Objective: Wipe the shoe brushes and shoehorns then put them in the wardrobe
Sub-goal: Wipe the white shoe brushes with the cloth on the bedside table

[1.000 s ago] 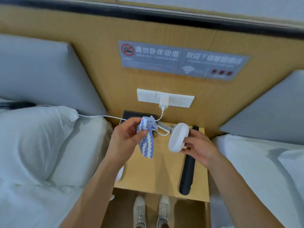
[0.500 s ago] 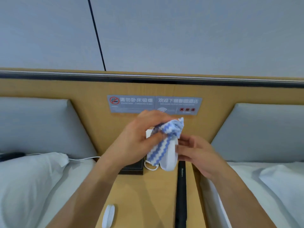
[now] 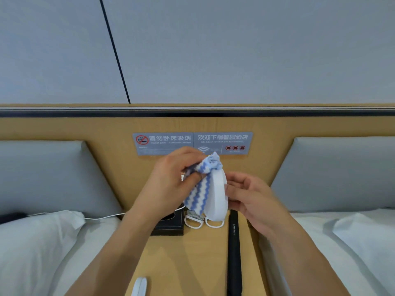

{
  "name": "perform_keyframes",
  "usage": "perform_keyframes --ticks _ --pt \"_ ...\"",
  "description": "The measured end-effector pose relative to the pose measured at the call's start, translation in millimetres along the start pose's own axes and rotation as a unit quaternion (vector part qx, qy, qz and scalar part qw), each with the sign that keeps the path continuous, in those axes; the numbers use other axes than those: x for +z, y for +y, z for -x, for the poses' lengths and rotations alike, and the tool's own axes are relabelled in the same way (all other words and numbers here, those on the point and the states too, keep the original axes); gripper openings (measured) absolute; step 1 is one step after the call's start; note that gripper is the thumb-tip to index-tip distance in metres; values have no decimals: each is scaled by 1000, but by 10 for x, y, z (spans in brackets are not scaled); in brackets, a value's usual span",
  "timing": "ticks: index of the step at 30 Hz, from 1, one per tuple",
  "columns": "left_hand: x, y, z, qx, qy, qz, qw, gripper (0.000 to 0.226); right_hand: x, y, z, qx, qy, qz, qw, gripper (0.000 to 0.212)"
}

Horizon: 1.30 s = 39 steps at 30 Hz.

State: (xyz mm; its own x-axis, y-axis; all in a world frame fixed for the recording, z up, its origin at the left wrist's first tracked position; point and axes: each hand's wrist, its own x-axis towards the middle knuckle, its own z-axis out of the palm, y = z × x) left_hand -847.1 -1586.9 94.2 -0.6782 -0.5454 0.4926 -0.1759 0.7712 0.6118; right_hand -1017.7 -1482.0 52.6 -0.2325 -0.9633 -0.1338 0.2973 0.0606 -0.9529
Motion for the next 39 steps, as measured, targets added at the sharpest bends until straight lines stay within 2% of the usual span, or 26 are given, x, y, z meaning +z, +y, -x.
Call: perform_keyframes --ticks 4,7,10,15,18,21,25,28,31,34,36,39 --pt "86 70 72 -18 79 -44 996 23 117 22 -37 13 25 -53 998 37" --pt "117 112 143 -17 87 -72 993 29 155 18 -70 28 24 -80 996 33" --pt "100 114 219 -8 62 -96 993 34 156 -14 -97 34 19 -102 994 40" --pt "3 85 316 79 -22 -88 993 42 112 -126 -137 32 25 -92 995 44" --pt "-99 48 325 102 -69 -71 990 49 95 -175 -140 35 9 -65 997 46" --pt "-198 28 289 116 -74 -61 989 52 100 -176 -129 44 -11 -31 998 45" --pt "-202 78 187 102 -23 -89 991 50 116 -221 -126 45 -33 -5 998 43" --pt "-126 125 190 91 0 -79 993 47 91 -273 -148 32 -18 -9 999 41" --pt "-66 107 254 76 -18 -28 997 50 78 -269 -148 29 10 -12 999 38" --pt "-49 68 341 34 -49 42 997 54 115 -221 -129 36 46 -28 998 47" --pt "-34 44 388 6 -57 72 996 50 161 -177 -123 38 69 -44 996 45" --pt "74 69 453 -50 -10 97 994 37 229 -97 -132 41 95 -77 992 31"
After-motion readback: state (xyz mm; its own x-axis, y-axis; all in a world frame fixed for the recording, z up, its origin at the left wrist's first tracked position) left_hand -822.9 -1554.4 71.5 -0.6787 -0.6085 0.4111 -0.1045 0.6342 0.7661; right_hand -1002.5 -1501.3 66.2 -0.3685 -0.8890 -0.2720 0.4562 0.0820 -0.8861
